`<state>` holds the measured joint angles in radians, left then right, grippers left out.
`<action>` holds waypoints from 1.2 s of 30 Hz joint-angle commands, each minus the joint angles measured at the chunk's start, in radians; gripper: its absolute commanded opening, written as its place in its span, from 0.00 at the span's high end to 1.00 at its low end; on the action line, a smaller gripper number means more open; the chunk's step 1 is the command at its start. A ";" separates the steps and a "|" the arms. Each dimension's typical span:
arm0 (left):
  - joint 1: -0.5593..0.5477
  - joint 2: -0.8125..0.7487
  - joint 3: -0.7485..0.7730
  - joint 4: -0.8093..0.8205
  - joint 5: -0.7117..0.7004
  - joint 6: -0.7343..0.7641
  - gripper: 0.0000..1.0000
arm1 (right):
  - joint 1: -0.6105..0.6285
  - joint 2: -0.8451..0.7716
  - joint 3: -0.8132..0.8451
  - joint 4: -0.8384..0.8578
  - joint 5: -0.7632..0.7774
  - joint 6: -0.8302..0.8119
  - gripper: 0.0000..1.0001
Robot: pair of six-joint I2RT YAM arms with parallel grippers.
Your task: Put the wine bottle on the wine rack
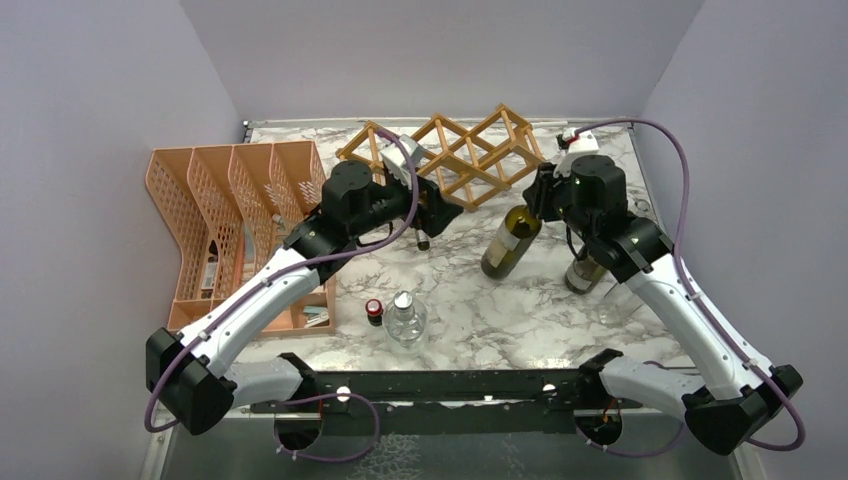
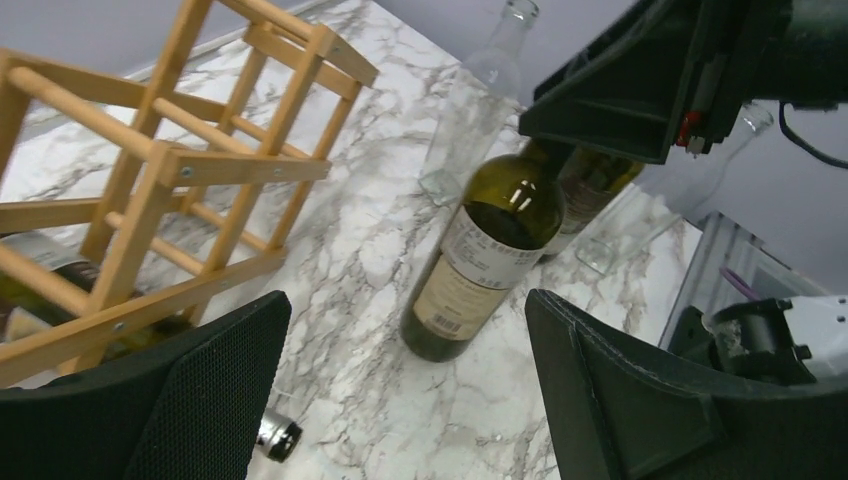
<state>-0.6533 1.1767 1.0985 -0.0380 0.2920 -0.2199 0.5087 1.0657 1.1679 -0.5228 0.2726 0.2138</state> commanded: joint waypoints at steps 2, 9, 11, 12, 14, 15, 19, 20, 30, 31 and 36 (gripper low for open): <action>-0.033 0.007 -0.096 0.179 0.108 0.013 0.06 | -0.003 -0.013 0.104 0.095 -0.219 0.071 0.99; -0.058 0.012 -0.227 0.313 0.106 0.065 0.05 | -0.002 0.027 0.169 0.144 -0.368 0.140 0.99; -0.063 0.028 -0.231 0.317 0.107 0.080 0.05 | -0.002 0.044 0.189 0.146 -0.384 0.156 0.99; -0.066 0.037 -0.232 0.320 0.108 0.082 0.05 | -0.002 0.051 0.200 0.145 -0.388 0.165 0.99; -0.072 0.055 -0.234 0.331 0.109 0.091 0.05 | -0.002 0.062 0.213 0.149 -0.395 0.182 0.99; -0.075 0.068 -0.233 0.336 0.113 0.099 0.05 | -0.002 0.065 0.217 0.156 -0.403 0.187 0.99; -0.078 0.101 -0.216 0.352 0.165 0.111 0.05 | -0.003 0.076 0.233 0.176 -0.439 0.193 0.99; -0.078 0.110 -0.214 0.356 0.185 0.110 0.05 | -0.004 0.079 0.239 0.177 -0.444 0.195 0.99; -0.080 0.116 -0.256 0.422 0.194 0.134 0.01 | -0.003 0.084 0.285 0.182 -0.503 0.185 0.99; -0.080 0.114 -0.258 0.429 0.201 0.141 0.01 | -0.003 0.081 0.288 0.182 -0.509 0.183 0.99; -0.080 0.119 -0.267 0.432 0.251 0.160 0.03 | -0.003 0.067 0.297 0.188 -0.555 0.164 0.99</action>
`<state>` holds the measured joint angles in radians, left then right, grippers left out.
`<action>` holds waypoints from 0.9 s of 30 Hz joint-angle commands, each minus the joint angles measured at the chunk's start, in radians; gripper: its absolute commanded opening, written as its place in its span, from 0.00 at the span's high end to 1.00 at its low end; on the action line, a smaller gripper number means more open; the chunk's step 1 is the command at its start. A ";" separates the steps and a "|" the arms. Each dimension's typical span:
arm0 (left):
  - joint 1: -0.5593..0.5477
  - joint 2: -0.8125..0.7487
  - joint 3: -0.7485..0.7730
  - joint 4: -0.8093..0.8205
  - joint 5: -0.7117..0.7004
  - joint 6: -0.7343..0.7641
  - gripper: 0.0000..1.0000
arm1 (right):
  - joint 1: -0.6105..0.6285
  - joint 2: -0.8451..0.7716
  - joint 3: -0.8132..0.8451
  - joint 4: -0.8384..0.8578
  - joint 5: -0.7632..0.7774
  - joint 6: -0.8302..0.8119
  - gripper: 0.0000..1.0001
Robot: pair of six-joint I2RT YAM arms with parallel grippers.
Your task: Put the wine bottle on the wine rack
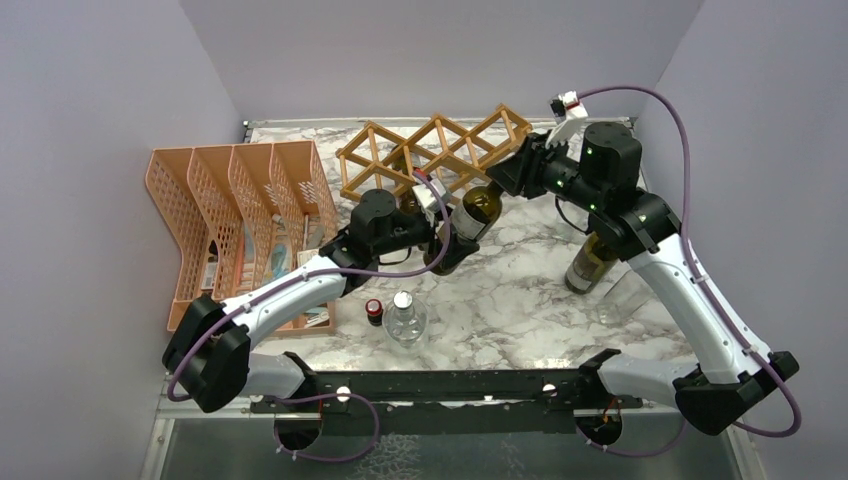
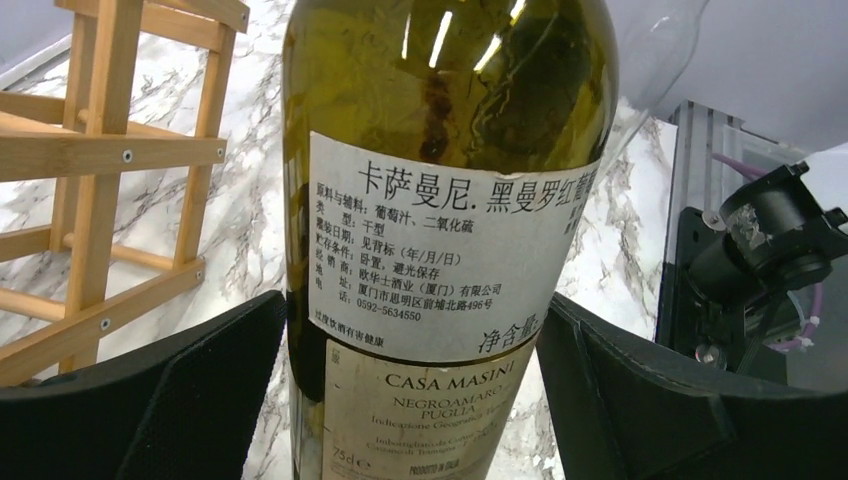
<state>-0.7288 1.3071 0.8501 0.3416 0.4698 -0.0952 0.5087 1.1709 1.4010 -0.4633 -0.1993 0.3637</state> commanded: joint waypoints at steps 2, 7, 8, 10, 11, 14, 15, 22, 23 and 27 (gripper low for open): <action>-0.004 -0.019 -0.026 0.053 0.092 0.042 0.04 | -0.002 -0.044 0.065 0.132 -0.117 0.004 0.99; -0.004 -0.036 -0.025 0.053 0.192 0.051 0.11 | -0.002 -0.061 0.066 0.137 -0.173 -0.033 0.99; -0.004 -0.041 -0.026 0.053 0.199 0.048 0.11 | -0.002 -0.065 0.067 0.134 -0.182 -0.043 0.99; -0.004 -0.053 -0.031 0.053 0.208 0.049 0.11 | -0.003 -0.069 0.071 0.131 -0.198 -0.059 0.99; -0.004 -0.056 -0.034 0.053 0.214 0.048 0.11 | -0.002 -0.070 0.073 0.129 -0.206 -0.065 0.99; -0.004 -0.060 -0.035 0.053 0.217 0.040 0.13 | -0.002 -0.074 0.078 0.135 -0.233 -0.077 0.99; -0.004 -0.058 -0.033 0.053 0.217 0.036 0.13 | -0.002 -0.075 0.079 0.139 -0.243 -0.076 0.99; -0.004 -0.026 -0.012 0.053 0.250 0.003 0.04 | -0.002 -0.071 0.083 0.178 -0.305 -0.056 0.99; -0.004 -0.025 -0.012 0.053 0.249 0.001 0.03 | -0.002 -0.070 0.082 0.181 -0.312 -0.053 0.99; -0.004 -0.032 -0.008 0.065 0.248 -0.009 0.03 | -0.002 -0.075 0.080 0.191 -0.344 -0.056 0.99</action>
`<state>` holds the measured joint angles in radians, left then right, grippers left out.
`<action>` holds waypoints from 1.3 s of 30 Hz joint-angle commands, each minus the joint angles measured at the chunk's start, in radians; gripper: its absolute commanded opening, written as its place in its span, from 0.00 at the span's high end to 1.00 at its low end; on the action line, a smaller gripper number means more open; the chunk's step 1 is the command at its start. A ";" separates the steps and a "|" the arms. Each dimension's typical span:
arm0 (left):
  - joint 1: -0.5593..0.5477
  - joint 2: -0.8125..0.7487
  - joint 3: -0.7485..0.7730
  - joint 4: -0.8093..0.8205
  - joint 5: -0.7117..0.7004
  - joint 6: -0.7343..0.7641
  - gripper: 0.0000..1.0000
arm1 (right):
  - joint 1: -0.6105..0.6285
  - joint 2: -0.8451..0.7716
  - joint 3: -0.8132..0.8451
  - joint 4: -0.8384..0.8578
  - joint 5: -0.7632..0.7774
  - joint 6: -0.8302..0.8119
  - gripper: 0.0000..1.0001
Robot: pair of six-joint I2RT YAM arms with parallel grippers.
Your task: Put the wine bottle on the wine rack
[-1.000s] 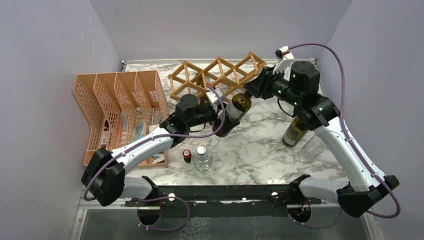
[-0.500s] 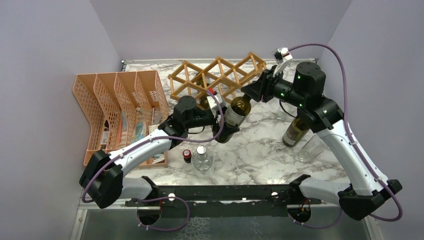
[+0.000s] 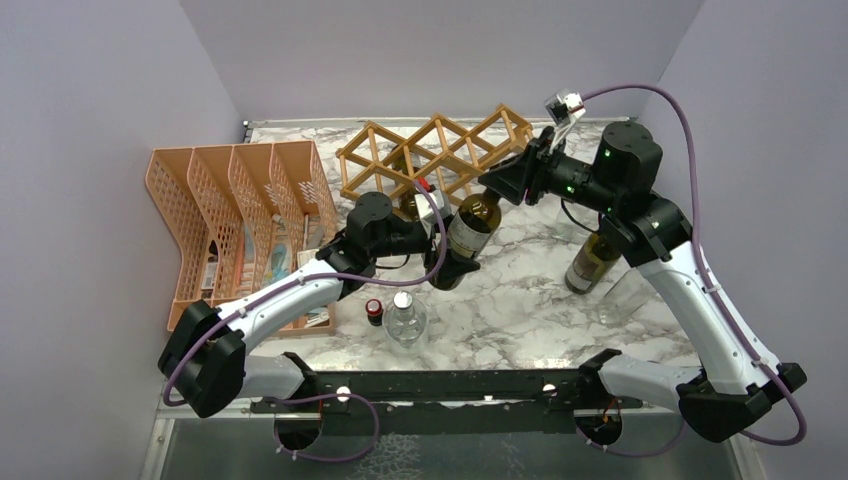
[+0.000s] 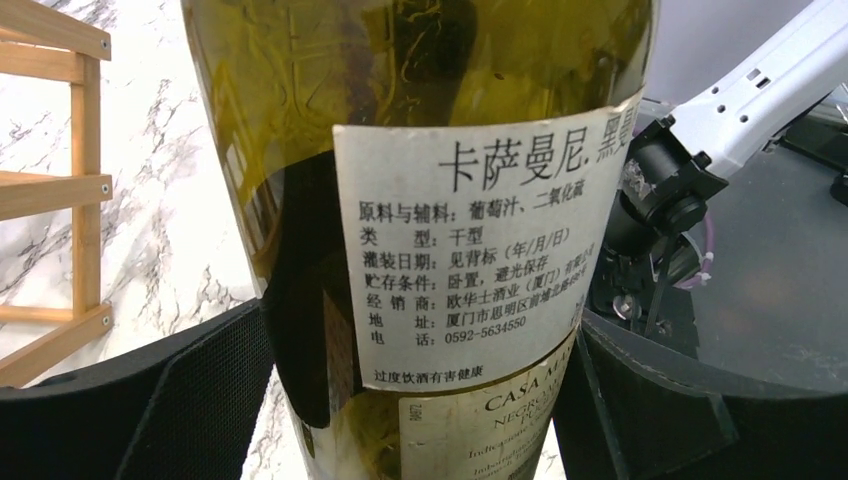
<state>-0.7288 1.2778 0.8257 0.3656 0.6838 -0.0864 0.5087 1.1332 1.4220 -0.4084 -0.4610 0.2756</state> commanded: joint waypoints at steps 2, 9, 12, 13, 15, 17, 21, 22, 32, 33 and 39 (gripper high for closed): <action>-0.004 -0.009 0.021 0.050 0.038 -0.028 0.08 | -0.003 -0.043 0.052 0.144 -0.100 0.030 0.99; -0.004 -0.013 0.039 0.070 0.013 -0.042 0.54 | -0.002 -0.069 0.033 0.165 -0.152 0.045 0.99; -0.004 -0.020 0.047 0.071 -0.059 -0.004 1.00 | -0.004 -0.081 0.037 0.121 -0.127 0.048 0.83; -0.004 -0.024 0.048 0.071 -0.094 0.012 1.00 | -0.003 -0.088 0.036 0.103 -0.112 0.044 0.71; -0.004 -0.026 0.055 0.070 -0.143 0.069 1.00 | -0.002 -0.108 0.026 0.065 -0.076 0.023 0.47; -0.004 -0.028 0.062 0.069 -0.190 0.143 1.00 | -0.003 -0.131 0.022 0.012 -0.044 -0.019 0.34; -0.006 -0.034 0.069 0.066 -0.133 0.419 1.00 | -0.002 -0.137 0.099 -0.151 0.028 -0.085 0.29; -0.005 -0.033 0.073 0.065 -0.142 0.477 1.00 | -0.002 -0.142 0.115 -0.177 0.047 -0.095 0.29; -0.006 0.033 0.205 0.066 -0.293 0.934 1.00 | -0.002 -0.203 0.138 -0.299 0.140 -0.160 0.27; -0.006 0.044 0.233 0.065 -0.290 0.958 1.00 | -0.002 -0.207 0.131 -0.302 0.155 -0.163 0.27; -0.006 0.074 0.280 0.064 -0.279 1.229 1.00 | -0.002 -0.219 0.124 -0.349 0.218 -0.169 0.27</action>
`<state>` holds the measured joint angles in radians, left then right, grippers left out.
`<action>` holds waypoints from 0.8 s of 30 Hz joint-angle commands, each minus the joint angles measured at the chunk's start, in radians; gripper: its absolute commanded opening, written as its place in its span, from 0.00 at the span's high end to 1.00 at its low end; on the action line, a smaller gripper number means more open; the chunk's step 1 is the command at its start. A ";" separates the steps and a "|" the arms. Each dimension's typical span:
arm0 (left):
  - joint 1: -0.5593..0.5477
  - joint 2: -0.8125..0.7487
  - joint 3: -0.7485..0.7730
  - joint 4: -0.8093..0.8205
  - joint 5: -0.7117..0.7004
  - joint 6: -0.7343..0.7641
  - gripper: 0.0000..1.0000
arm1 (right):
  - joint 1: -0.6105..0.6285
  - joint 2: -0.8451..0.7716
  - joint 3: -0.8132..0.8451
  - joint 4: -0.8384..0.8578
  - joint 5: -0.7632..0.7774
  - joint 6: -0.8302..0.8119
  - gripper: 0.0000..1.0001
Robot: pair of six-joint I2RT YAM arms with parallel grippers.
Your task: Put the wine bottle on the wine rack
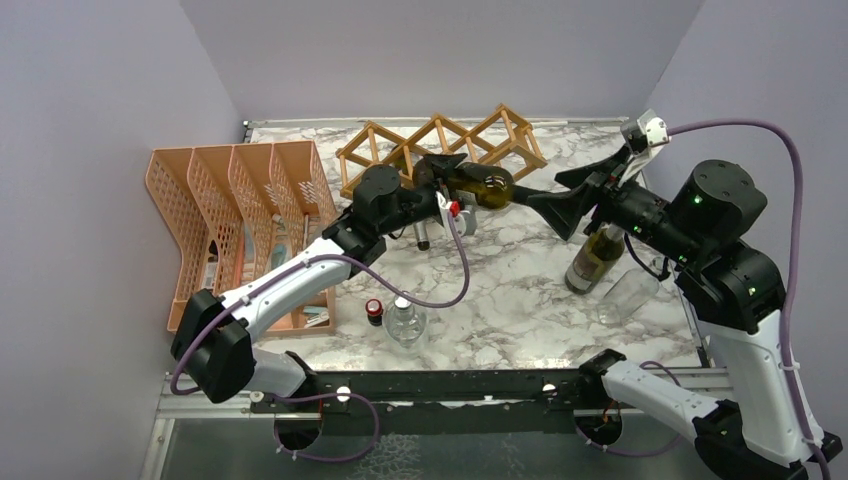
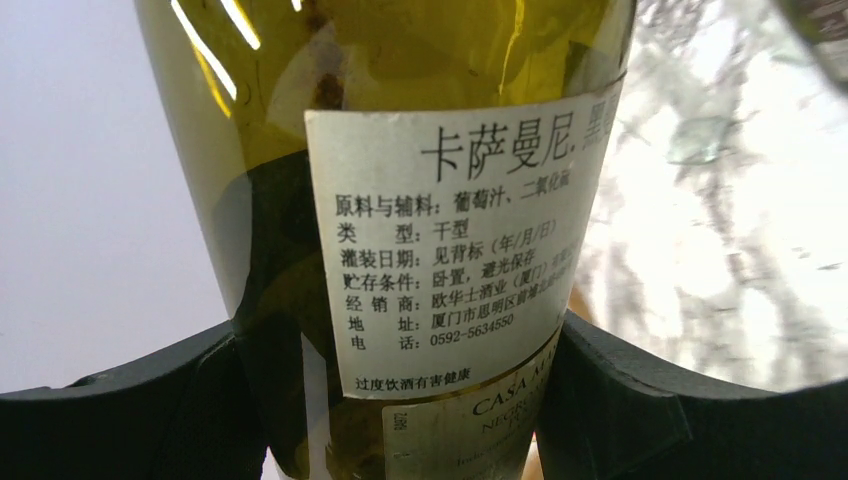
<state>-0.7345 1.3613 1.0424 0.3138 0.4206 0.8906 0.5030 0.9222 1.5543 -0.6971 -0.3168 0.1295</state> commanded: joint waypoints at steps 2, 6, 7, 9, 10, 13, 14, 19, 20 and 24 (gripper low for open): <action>-0.002 -0.012 0.057 0.117 -0.008 0.320 1.00 | 0.003 -0.007 -0.014 -0.076 0.091 -0.029 0.27; -0.006 -0.003 0.064 0.118 -0.008 0.439 1.00 | 0.003 0.003 -0.025 -0.095 0.111 -0.035 0.27; -0.008 -0.001 0.066 0.118 -0.006 0.470 1.00 | 0.003 0.006 -0.028 -0.099 0.109 -0.036 0.27; -0.012 0.004 0.072 0.117 -0.007 0.535 1.00 | 0.003 0.016 -0.034 -0.110 0.099 -0.039 0.28; -0.015 0.006 0.075 0.117 -0.009 0.562 1.00 | 0.003 0.022 -0.038 -0.119 0.094 -0.041 0.28; -0.018 0.014 0.083 0.117 -0.013 0.640 1.00 | 0.003 0.031 -0.065 -0.132 0.076 -0.042 0.29; -0.020 0.019 0.086 0.116 -0.012 0.657 1.00 | 0.003 0.029 -0.077 -0.133 0.069 -0.042 0.29; -0.027 0.035 0.097 0.113 -0.014 0.709 1.00 | 0.003 0.029 -0.136 -0.143 0.035 -0.042 0.30; -0.029 0.037 0.100 0.111 -0.015 0.711 1.00 | 0.003 0.030 -0.149 -0.145 0.035 -0.041 0.30; -0.036 0.045 0.103 0.105 -0.006 0.735 1.00 | 0.003 0.031 -0.188 -0.143 0.047 -0.035 0.31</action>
<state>-0.7574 1.4197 1.0733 0.3103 0.4099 1.5566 0.5030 0.9573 1.3952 -0.8204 -0.2546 0.1028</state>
